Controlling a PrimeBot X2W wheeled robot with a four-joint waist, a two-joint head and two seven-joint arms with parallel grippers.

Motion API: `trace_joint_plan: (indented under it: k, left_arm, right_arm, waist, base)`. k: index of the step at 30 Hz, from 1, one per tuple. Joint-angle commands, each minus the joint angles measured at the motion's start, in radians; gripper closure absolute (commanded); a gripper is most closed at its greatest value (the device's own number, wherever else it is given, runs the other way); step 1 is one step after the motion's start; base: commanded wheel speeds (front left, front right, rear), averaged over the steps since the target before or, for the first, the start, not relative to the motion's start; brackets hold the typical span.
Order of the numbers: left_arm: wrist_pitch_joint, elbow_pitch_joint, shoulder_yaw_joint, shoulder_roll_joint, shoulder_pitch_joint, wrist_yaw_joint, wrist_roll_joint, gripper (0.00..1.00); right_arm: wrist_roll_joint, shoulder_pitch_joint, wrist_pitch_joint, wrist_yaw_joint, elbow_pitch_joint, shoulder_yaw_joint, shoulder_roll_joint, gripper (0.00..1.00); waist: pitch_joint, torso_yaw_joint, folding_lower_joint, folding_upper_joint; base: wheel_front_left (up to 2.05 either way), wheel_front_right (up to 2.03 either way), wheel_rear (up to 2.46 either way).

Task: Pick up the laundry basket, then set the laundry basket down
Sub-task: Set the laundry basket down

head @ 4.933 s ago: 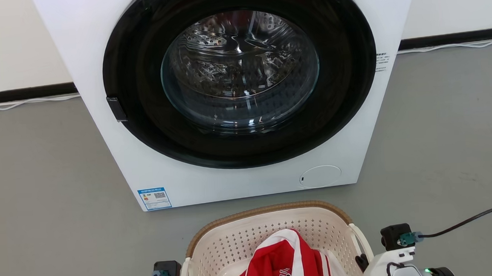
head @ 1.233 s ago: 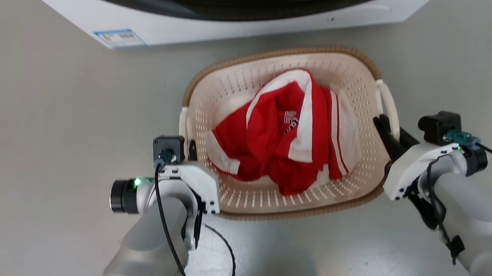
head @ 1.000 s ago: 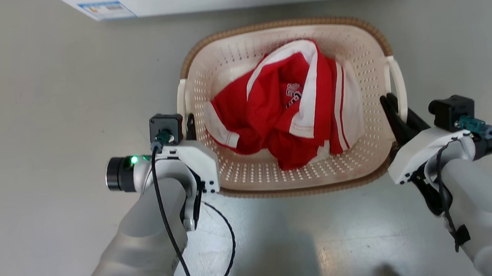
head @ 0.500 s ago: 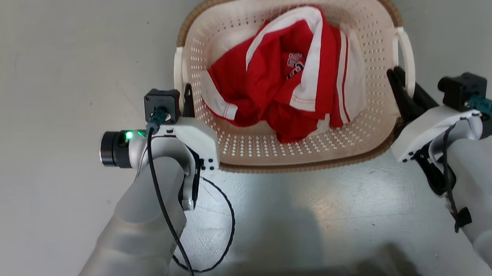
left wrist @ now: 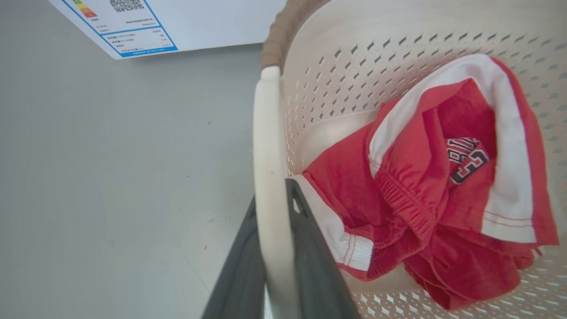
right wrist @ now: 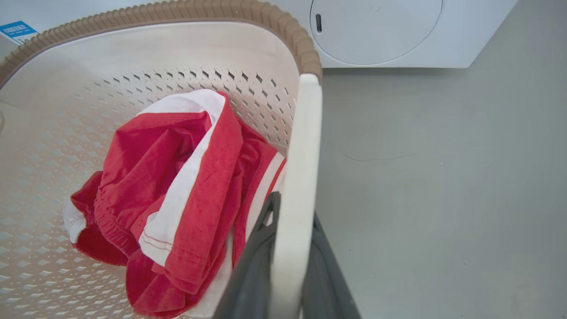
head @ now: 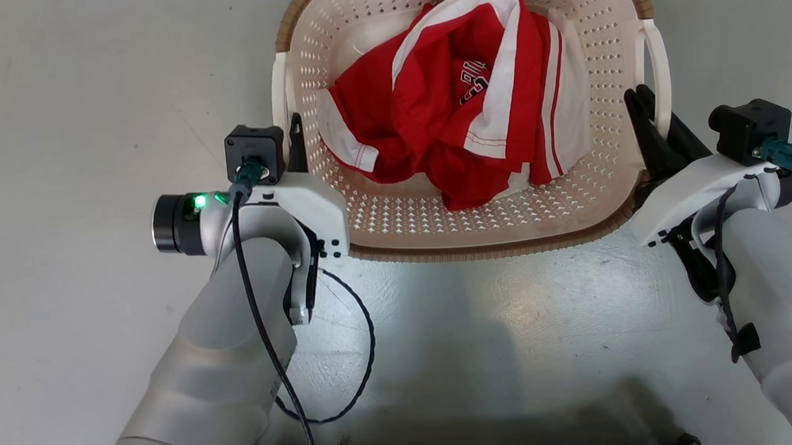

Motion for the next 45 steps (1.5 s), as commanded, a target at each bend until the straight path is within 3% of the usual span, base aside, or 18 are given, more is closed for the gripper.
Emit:
trace_joint_plan:
  k: [1,39,40,41,42,43,44,45]
  left_arm:
    - [-0.014,-0.028,0.013,0.005,-0.012,-0.003,0.019,1.00]
    - [-0.014,0.009,0.000,0.005,-0.026,0.003,0.006,1.00]
    - [-0.014,0.015,0.000,0.005,-0.024,0.005,0.001,1.00]
    - [-0.014,0.022,0.000,0.005,-0.022,0.008,-0.006,0.86]
    - [-0.014,0.027,-0.002,0.005,-0.021,0.009,-0.013,0.53]
    - [-0.014,0.032,-0.006,0.005,-0.022,0.011,-0.018,0.07]
    - [-0.014,0.038,-0.009,0.005,-0.025,0.020,-0.027,0.00]
    - [-0.014,0.042,-0.012,0.005,-0.024,0.023,-0.033,0.00]
  right_arm:
    - [-0.014,0.024,-0.012,0.008,-0.029,0.025,0.018,1.00]
    - [-0.011,0.014,-0.012,0.008,0.007,0.006,0.036,1.00]
    - [-0.012,0.012,-0.012,0.008,0.018,0.006,0.037,0.93]
    - [-0.014,0.010,-0.012,0.008,0.027,0.001,0.038,0.59]
    - [-0.012,0.008,-0.012,0.008,0.039,-0.004,0.042,0.26]
    - [-0.013,0.006,-0.012,0.008,0.049,-0.004,0.044,0.00]
    - [-0.019,0.001,-0.012,0.008,0.055,-0.010,0.046,0.00]
    - [-0.023,0.001,-0.012,0.008,0.056,-0.014,0.047,0.00]
  waist:
    - [0.005,-0.001,-0.0002,0.0000]
    - [0.023,-0.011,-0.0002,0.0000]
    - [0.023,-0.012,-0.0002,0.0000]
    - [0.022,-0.013,-0.0002,0.0000]
    - [0.021,-0.013,-0.0002,0.0000]
    - [0.020,-0.013,-0.0002,0.0000]
    - [0.020,-0.014,-0.0002,0.0000]
    - [0.019,-0.015,-0.0002,0.0000]
  base:
    - [0.00,0.00,0.00]
    - [0.00,0.00,0.00]
    - [0.00,0.00,0.00]
    - [0.00,0.00,0.00]
    - [0.00,0.00,0.00]
    - [0.00,0.00,0.00]
    - [0.00,0.00,0.00]
    - [0.00,0.00,0.00]
